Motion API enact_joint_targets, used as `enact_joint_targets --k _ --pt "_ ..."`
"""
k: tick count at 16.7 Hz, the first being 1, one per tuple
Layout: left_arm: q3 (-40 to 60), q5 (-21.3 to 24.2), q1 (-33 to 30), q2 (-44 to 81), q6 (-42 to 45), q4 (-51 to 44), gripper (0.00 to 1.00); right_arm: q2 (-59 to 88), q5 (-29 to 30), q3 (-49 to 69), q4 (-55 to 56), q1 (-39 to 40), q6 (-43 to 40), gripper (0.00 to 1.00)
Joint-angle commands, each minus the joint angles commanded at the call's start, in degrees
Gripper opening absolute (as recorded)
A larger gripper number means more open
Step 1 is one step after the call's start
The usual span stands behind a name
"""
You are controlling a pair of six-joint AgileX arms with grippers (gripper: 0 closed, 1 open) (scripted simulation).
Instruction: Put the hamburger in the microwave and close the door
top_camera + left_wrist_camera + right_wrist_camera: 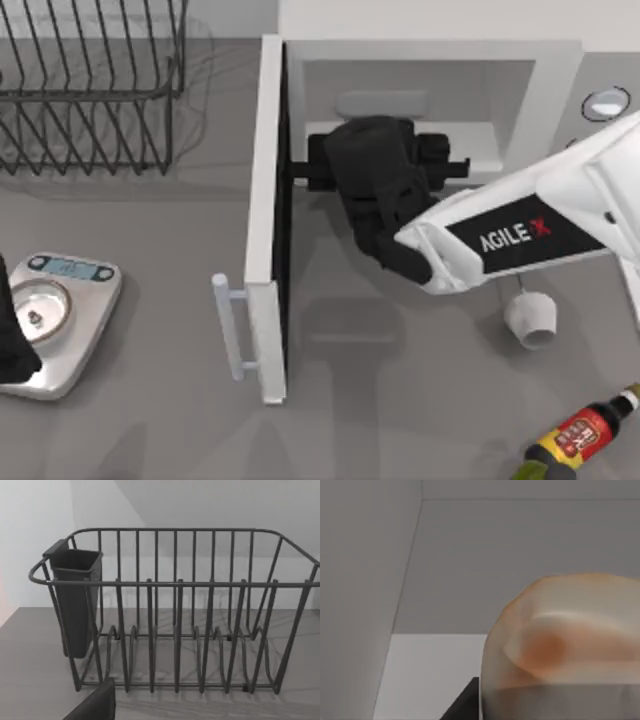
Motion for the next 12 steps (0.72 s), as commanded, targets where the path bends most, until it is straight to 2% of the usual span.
enact_joint_targets --k 3,9,12 --pt "0.0 0.0 0.0 0.0 0.0 0.0 1.0 4.8 -1.4 7.5 -2.8 -1.6 -0.7 0.0" --pt "0.0 0.0 0.0 0.0 0.0 0.0 1.0 17.1 -5.0 33.5 -9.6 -5.2 -2.4 0.0" --pt "0.0 0.0 0.0 0.0 0.0 0.0 1.0 22.1 -6.8 42.0 -13.8 -7.7 -3.7 0.0"
